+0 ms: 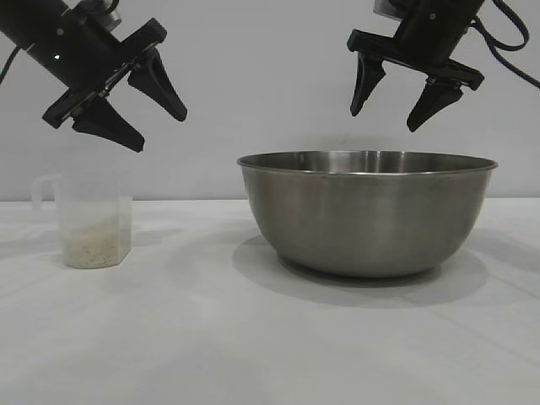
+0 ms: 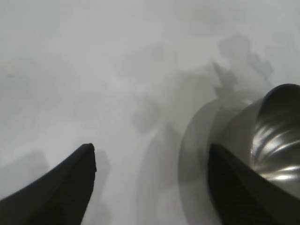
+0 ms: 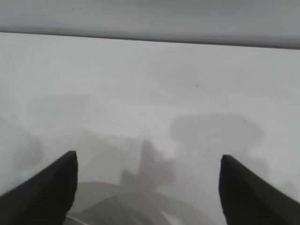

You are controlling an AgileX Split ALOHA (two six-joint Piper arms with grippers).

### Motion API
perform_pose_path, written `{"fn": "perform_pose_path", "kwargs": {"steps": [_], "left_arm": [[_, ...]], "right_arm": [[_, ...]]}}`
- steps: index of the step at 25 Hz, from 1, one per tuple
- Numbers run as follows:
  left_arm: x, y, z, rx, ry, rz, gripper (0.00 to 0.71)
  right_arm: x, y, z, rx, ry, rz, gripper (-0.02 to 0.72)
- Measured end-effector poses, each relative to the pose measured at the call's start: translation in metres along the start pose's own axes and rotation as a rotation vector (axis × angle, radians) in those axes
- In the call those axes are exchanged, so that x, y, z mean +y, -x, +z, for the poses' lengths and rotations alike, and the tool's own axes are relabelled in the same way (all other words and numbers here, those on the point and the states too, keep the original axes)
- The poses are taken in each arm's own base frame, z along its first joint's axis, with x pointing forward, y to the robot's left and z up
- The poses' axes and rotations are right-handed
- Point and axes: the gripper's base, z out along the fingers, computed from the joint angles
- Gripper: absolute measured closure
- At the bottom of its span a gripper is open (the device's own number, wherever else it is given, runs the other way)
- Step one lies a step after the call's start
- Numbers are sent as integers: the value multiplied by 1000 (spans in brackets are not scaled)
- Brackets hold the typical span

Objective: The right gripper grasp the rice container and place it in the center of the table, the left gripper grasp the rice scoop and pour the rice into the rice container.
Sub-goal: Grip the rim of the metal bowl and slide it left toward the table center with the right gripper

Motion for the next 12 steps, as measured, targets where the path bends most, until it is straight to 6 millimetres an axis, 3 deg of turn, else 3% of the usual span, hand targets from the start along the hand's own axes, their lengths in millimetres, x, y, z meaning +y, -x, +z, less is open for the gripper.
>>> {"fn": "perform_pose_path", "kwargs": {"steps": [12], "left_arm": [[0,0,0,0,0,0,258]], "right_arm": [[-1,1,-3,23,-25,-41,129]]}}
